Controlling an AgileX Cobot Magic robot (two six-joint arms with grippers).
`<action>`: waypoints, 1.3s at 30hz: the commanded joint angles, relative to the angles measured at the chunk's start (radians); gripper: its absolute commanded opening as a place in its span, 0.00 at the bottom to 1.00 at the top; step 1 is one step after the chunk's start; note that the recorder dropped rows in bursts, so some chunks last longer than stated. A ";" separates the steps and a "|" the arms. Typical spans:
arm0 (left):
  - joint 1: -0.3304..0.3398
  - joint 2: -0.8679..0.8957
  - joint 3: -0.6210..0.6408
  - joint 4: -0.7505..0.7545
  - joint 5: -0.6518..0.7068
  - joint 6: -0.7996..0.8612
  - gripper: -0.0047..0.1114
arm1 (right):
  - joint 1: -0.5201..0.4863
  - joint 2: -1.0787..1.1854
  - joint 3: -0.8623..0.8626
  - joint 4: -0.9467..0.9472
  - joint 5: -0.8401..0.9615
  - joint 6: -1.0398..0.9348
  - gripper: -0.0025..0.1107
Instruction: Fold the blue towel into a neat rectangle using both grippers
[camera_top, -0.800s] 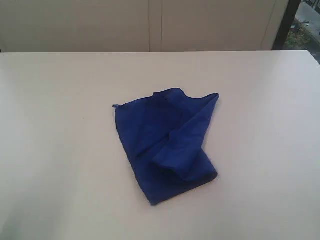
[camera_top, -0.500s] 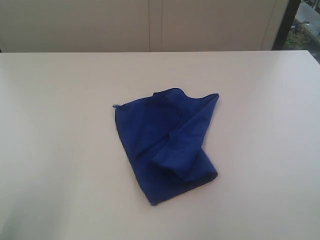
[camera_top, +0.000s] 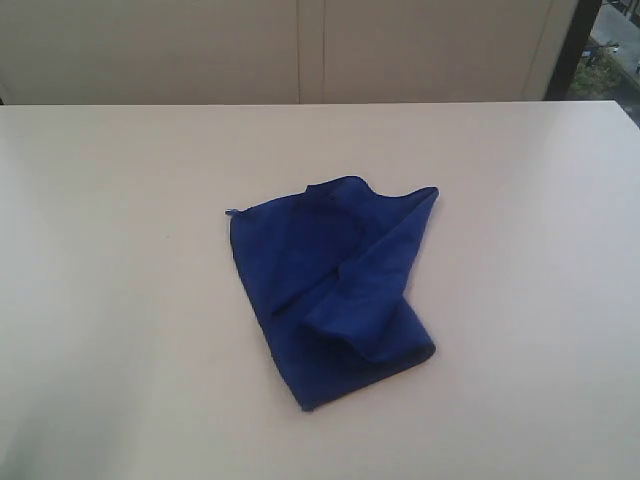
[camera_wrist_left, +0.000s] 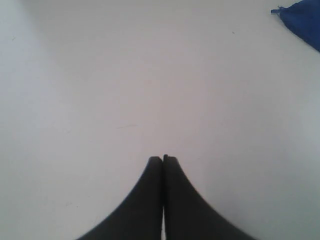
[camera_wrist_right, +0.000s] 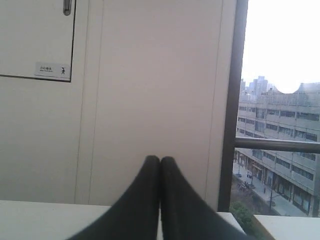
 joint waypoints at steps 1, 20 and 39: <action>0.005 -0.005 0.007 0.002 0.008 0.000 0.04 | -0.007 -0.006 0.005 0.000 -0.008 0.001 0.02; 0.005 -0.005 0.007 0.002 0.008 0.000 0.04 | -0.007 0.773 -0.743 0.114 0.864 -0.003 0.02; 0.005 -0.005 0.007 0.002 0.008 0.000 0.04 | 0.349 1.864 -1.121 0.885 0.553 -0.373 0.25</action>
